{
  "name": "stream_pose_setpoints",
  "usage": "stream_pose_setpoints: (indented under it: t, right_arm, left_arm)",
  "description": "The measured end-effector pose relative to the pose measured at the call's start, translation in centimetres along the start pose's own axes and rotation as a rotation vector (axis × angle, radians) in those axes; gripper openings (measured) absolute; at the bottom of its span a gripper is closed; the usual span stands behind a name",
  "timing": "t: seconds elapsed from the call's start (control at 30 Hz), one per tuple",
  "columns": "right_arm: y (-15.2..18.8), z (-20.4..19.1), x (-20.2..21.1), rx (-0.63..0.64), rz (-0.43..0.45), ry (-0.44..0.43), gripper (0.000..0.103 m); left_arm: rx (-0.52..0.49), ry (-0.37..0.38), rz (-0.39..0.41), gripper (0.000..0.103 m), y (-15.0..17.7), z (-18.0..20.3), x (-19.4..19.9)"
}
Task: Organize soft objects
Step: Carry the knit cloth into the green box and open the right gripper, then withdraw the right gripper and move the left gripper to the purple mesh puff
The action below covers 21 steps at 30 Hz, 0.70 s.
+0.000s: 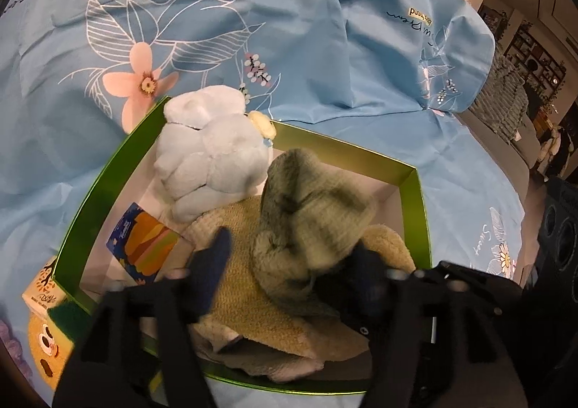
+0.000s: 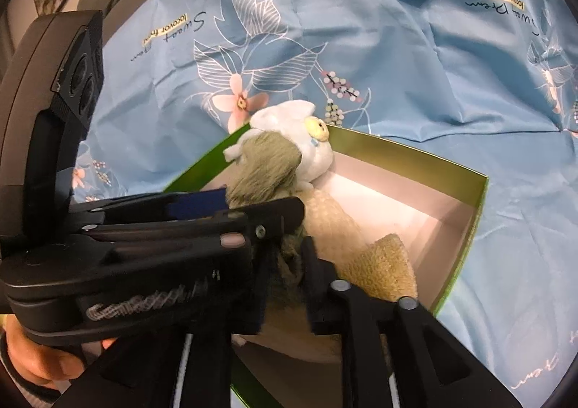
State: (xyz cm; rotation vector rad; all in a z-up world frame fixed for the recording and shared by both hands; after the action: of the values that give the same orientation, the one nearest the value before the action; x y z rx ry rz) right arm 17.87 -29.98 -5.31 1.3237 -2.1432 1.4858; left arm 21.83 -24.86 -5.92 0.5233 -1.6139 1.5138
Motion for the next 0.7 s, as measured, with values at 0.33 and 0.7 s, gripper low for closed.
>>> stream_pose_setpoints:
  t: [0.33,0.7]
  right_arm:
    - [0.6,0.4,1.6,-0.007,0.014,0.043,0.043]
    - [1.0,-0.4,4.9,-0.002,0.075,0.077,0.053]
  left_arm:
    - [-0.009,-0.03,0.008,0.084,0.8,-0.3,1.0]
    - [-0.005,-0.038,0.046,0.093,1.3,-0.7,3.6]
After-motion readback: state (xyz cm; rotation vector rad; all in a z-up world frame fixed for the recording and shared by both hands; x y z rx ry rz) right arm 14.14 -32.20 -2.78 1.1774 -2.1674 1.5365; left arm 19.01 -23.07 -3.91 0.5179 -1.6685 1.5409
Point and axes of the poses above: each gripper's, at about its wrist camera, not at the fingertips, and x roughly against the way its jaws point, z to its right, y to its underside, the point moved 7 cm from there along -x, roughly the way its jaws point, and after that the axes turned 11 degrees about -y, right-handed, at the moved point
